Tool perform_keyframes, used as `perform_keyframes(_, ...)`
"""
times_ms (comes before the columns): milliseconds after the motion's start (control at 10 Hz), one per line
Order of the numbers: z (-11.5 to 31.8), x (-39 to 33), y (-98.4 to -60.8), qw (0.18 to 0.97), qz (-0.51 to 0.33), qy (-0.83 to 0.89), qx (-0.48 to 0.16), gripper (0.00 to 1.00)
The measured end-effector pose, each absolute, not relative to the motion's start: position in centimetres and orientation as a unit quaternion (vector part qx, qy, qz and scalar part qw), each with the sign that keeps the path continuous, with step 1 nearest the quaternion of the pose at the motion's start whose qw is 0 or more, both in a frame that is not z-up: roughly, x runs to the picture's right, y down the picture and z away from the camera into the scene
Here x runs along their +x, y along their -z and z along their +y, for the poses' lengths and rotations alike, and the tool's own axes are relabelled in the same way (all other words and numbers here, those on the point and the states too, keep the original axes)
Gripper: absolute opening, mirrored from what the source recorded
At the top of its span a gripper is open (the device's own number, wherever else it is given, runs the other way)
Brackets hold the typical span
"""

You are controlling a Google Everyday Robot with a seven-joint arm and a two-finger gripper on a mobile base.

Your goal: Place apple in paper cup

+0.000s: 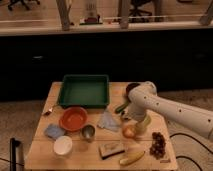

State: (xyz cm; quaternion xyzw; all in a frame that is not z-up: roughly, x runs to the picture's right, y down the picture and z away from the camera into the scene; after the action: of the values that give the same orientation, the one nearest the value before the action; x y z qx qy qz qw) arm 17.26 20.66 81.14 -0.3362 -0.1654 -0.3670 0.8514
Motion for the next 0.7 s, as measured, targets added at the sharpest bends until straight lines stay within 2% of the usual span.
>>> perform_keyframes(700,22.7,16.0,-79.8,0.844,-0.185,0.380,-0.332,0.80)
